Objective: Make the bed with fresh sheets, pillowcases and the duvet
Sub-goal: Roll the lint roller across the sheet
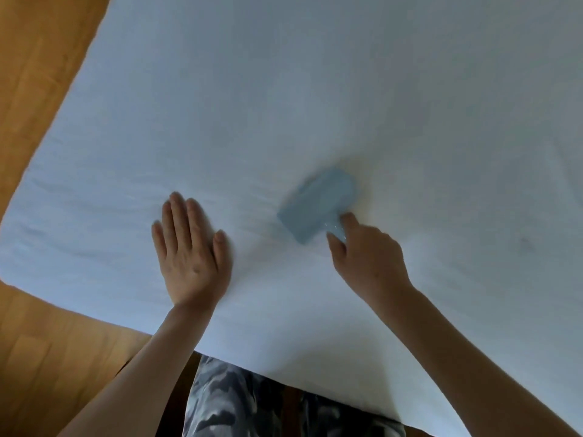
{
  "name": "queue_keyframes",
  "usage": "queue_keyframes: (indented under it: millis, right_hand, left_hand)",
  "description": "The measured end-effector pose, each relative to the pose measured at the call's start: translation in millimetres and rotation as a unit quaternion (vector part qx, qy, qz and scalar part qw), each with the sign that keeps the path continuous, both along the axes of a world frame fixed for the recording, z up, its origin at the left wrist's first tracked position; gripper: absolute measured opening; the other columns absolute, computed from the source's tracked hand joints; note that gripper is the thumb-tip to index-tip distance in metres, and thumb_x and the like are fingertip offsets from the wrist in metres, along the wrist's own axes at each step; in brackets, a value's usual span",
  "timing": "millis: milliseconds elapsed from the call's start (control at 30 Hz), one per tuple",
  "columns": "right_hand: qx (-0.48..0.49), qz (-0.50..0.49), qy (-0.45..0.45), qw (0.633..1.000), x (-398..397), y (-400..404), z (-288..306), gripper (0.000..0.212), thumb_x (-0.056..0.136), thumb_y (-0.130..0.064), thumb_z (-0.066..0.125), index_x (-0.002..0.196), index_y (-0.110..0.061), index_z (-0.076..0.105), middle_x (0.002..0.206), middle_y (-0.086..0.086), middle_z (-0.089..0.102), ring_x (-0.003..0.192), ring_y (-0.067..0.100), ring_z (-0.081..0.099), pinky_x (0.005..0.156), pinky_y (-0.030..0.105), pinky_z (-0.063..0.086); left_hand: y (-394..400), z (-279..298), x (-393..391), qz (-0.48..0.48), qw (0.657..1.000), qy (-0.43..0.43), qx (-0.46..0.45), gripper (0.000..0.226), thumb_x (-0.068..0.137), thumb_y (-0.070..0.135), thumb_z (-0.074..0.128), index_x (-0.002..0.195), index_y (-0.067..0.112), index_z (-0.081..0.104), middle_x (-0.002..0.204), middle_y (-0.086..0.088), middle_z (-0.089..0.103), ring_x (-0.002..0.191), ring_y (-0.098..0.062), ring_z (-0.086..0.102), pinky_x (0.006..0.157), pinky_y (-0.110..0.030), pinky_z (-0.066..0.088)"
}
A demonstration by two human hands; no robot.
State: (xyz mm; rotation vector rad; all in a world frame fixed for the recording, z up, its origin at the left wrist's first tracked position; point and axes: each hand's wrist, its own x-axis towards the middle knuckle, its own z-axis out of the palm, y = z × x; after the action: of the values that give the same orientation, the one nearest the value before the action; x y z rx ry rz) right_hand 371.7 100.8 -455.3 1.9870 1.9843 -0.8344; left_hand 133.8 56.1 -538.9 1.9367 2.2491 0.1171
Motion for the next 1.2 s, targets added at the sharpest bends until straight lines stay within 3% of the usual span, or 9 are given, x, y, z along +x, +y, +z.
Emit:
queue_keyframes:
  millis: [200, 300, 367, 500, 700, 900, 1033, 1200]
  right_hand:
    - [-0.048, -0.039, -0.033, 0.998, 66.0, -85.2, 7.9, 0.028, 0.097, -0.039, 0.040, 0.111, -0.016, 0.050, 0.073, -0.001, 0.058, 0.070, 0.027, 0.063, 0.055, 0.031, 0.028]
    - [-0.021, -0.034, -0.021, 0.999, 87.0, -112.9, 10.8, 0.023, 0.082, -0.031, 0.068, 0.084, -0.012, 0.055, 0.051, -0.005, 0.041, 0.038, 0.022, 0.051, 0.039, 0.022, 0.009]
    - [-0.015, -0.054, 0.000, 0.998, 100.7, -127.6, 18.0, 0.028, 0.075, -0.028, 0.075, 0.074, -0.014, 0.051, 0.048, -0.008, 0.031, 0.029, 0.018, 0.038, 0.042, 0.014, 0.000]
    - [0.019, -0.107, 0.049, 0.993, 138.8, -164.3, 23.8, 0.026, 0.082, -0.028, 0.070, 0.076, -0.015, 0.048, 0.053, -0.012, 0.029, 0.035, 0.009, 0.022, 0.041, 0.010, 0.005]
    - [0.024, -0.226, 0.070, 0.971, 230.8, -228.1, 20.4, 0.018, 0.088, -0.031, 0.064, 0.082, -0.017, 0.053, 0.056, -0.014, 0.036, 0.034, 0.004, 0.030, 0.041, 0.009, 0.019]
    - [-0.003, -0.321, 0.088, 0.943, 304.9, -282.6, 34.3, 0.045, 0.087, -0.055, 0.030, 0.096, -0.018, 0.053, 0.058, -0.021, 0.039, 0.042, -0.003, 0.040, 0.044, 0.008, 0.023]
    - [-0.017, -0.334, 0.087, 0.939, 325.0, -296.6, 24.3, 0.037, 0.086, -0.053, 0.030, 0.095, -0.022, 0.047, 0.059, -0.023, 0.040, 0.045, -0.003, 0.044, 0.046, 0.009, 0.025]
    - [-0.075, -0.328, 0.071, 0.939, 312.4, -289.9, 3.6, 0.025, 0.097, -0.036, 0.043, 0.104, -0.013, 0.053, 0.061, -0.018, 0.043, 0.049, 0.002, 0.044, 0.047, 0.019, 0.031]
  left_hand:
    - [-1.0, 5.0, 5.7, 0.010, 1.000, 0.001, 0.003, 0.063, 0.100, 0.036, 0.020, 0.150, -0.001, 0.015, 0.158, -0.022, 0.013, 0.147, -0.033, 0.008, 0.120, -0.045, 0.002]
    - [-11.2, 6.9, 17.9, 0.040, 0.999, 0.002, 0.008, 0.060, 0.101, 0.034, 0.022, 0.151, 0.001, 0.015, 0.158, -0.020, 0.012, 0.148, -0.032, 0.008, 0.120, -0.044, 0.002]
    - [-25.4, 9.5, 38.2, 0.042, 0.999, -0.003, -0.001, 0.060, 0.102, 0.034, 0.023, 0.151, 0.001, 0.013, 0.159, -0.019, 0.011, 0.148, -0.031, 0.007, 0.120, -0.045, 0.002]
    - [-54.5, 13.3, 102.9, -0.001, 1.000, -0.022, -0.007, 0.061, 0.100, 0.031, 0.027, 0.151, 0.000, 0.017, 0.158, -0.020, 0.013, 0.147, -0.033, 0.009, 0.120, -0.042, 0.000]
    - [-75.1, 8.0, 244.0, -0.113, 0.993, -0.044, -0.008, 0.060, 0.100, 0.033, 0.029, 0.146, -0.005, 0.026, 0.154, -0.027, 0.020, 0.144, -0.039, 0.016, 0.119, -0.038, -0.002]
    - [-71.6, 7.3, 361.4, -0.109, 0.992, -0.061, -0.023, 0.061, 0.099, 0.033, 0.029, 0.148, -0.003, 0.024, 0.155, -0.025, 0.020, 0.145, -0.038, 0.016, 0.119, -0.045, 0.006]
    - [-69.0, 4.3, 390.9, -0.154, 0.987, -0.050, -0.020, 0.059, 0.100, 0.031, 0.030, 0.149, -0.001, 0.022, 0.156, -0.022, 0.019, 0.146, -0.035, 0.016, 0.119, -0.042, 0.005]
    - [-54.3, -4.1, 362.4, -0.135, 0.990, -0.023, -0.018, 0.061, 0.101, 0.036, 0.028, 0.150, 0.001, 0.021, 0.158, -0.020, 0.016, 0.147, -0.032, 0.013, 0.119, -0.044, 0.005]
